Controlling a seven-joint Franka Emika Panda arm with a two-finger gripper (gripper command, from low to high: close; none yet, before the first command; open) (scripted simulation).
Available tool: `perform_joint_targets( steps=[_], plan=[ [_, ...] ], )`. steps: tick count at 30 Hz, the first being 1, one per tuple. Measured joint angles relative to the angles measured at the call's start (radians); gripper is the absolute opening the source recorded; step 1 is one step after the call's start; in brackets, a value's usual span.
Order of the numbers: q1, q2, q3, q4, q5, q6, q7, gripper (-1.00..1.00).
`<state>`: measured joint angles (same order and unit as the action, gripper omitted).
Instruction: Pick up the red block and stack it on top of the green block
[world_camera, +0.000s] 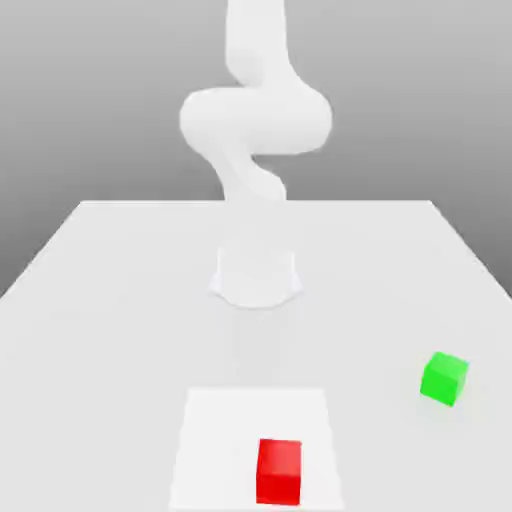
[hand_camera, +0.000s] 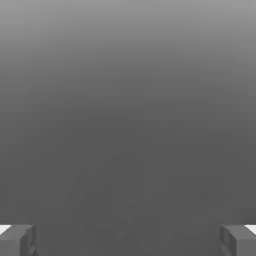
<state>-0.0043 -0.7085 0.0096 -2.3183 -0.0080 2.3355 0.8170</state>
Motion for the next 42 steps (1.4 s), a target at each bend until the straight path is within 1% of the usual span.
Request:
perform_joint_targets(
  steps=[16,24,29,30,37,42],
  plan=[
    [-0.023,0.586,0.051,-0.118,-0.038,0.232,0.102,0.0],
    [-0.013,0.875,0.058,-0.175,-0.027,0.349,0.13,0.0],
    [0.003,1.056,0.039,-0.158,-0.045,0.488,0.147,0.0],
    [0.006,1.079,0.036,-0.155,-0.048,0.507,0.15,-1.0],
    [0.005,1.078,0.037,-0.155,-0.049,0.507,0.151,-1.0],
    [-0.006,0.921,0.06,-0.181,-0.024,0.376,0.129,-1.0]
  ],
)
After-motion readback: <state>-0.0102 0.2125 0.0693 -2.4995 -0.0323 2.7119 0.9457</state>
